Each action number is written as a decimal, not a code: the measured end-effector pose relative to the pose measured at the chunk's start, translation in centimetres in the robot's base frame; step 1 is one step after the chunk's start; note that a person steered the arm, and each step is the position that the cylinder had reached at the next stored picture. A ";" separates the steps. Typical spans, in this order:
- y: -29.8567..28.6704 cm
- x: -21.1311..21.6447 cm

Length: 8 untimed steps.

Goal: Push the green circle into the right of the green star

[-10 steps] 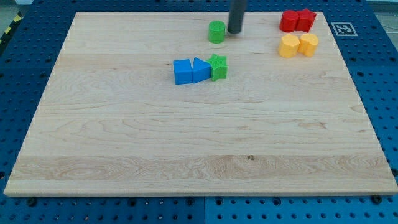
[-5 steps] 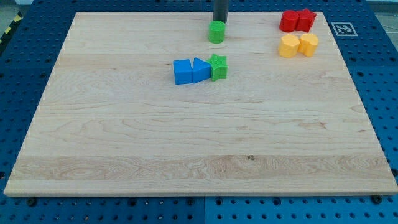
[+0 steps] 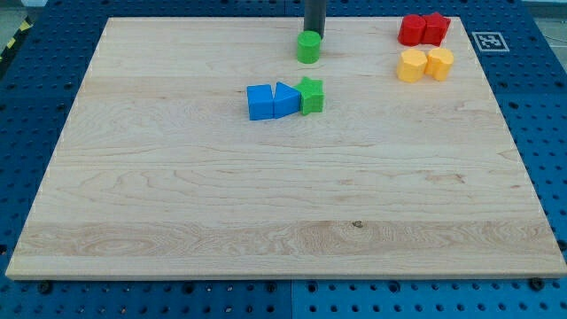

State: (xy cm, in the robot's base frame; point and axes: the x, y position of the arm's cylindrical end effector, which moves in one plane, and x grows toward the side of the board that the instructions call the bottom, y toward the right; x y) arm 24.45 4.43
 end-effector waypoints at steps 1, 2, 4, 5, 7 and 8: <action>0.0 0.6; 0.0 0.7; 0.1 2.0; -0.6 1.4; -2.7 1.4; -2.7 1.5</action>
State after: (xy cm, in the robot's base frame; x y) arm 25.96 1.77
